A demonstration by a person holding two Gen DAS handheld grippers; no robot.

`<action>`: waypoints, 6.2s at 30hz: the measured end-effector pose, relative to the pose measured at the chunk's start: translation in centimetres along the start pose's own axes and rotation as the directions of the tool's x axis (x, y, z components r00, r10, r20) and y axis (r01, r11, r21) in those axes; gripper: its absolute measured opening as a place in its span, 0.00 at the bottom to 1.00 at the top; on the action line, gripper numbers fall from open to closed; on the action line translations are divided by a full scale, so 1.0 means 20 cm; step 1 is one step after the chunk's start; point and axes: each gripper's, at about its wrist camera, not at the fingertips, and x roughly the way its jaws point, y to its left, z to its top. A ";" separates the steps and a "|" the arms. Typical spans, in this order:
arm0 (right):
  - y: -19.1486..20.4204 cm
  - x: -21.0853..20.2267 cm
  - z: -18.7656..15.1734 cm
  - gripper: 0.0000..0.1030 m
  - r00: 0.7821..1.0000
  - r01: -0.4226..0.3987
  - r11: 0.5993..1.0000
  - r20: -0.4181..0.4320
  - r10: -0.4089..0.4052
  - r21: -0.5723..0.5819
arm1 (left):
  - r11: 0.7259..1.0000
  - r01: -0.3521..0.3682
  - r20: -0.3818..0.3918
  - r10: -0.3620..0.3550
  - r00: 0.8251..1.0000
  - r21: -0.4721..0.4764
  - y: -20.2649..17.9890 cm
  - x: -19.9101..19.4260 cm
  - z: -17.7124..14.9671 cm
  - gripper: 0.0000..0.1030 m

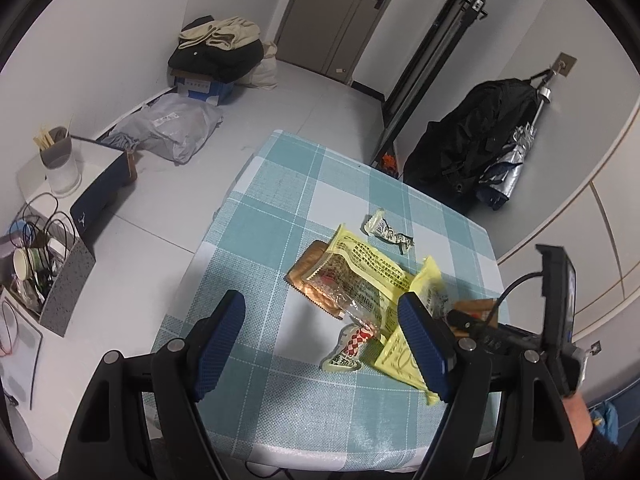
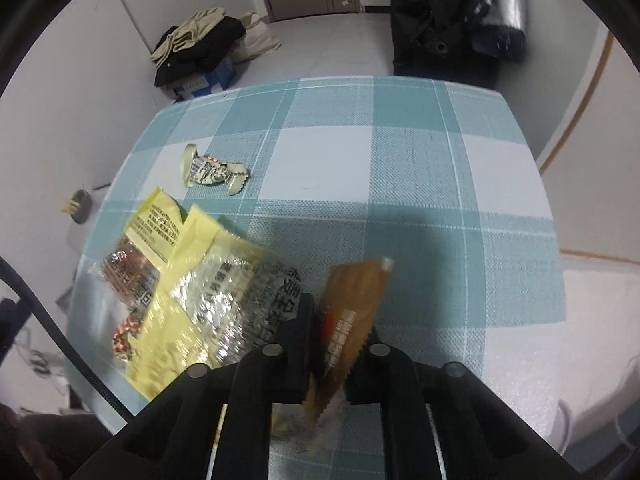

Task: Collect trash
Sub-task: 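Lower the right gripper onto the brown LOVE packet and close on it, then lift the brown packet with the right gripper while the left gripper grasps a yellow wrapper, then carry the brown packet and yellow wrapper over the white bin, then open the right gripper to drop the packet while the left gripper drops the wrapper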

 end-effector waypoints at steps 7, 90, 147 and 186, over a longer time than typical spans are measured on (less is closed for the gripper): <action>-0.10 -0.06 -0.01 0.03 0.997 -0.071 0.997 0.023 0.070 0.044 | 0.998 -0.003 -0.008 0.003 1.000 0.069 -0.06 0.00 -0.02 0.74; -0.22 -1.05 -0.24 0.03 0.864 -0.160 0.986 0.476 0.167 -0.056 | 0.944 0.104 -0.031 -0.100 0.995 0.314 -0.67 -0.15 -0.08 0.00; -1.55 -0.80 -1.31 0.03 0.991 0.008 0.847 0.111 -0.079 0.531 | 0.697 0.362 -0.549 0.055 0.834 0.619 -1.89 0.32 -0.99 0.00; -1.72 -0.81 -1.45 0.49 0.978 0.065 0.725 0.100 -0.183 0.686 | 0.776 0.336 -0.734 0.228 0.640 0.534 -1.90 0.72 -1.19 0.01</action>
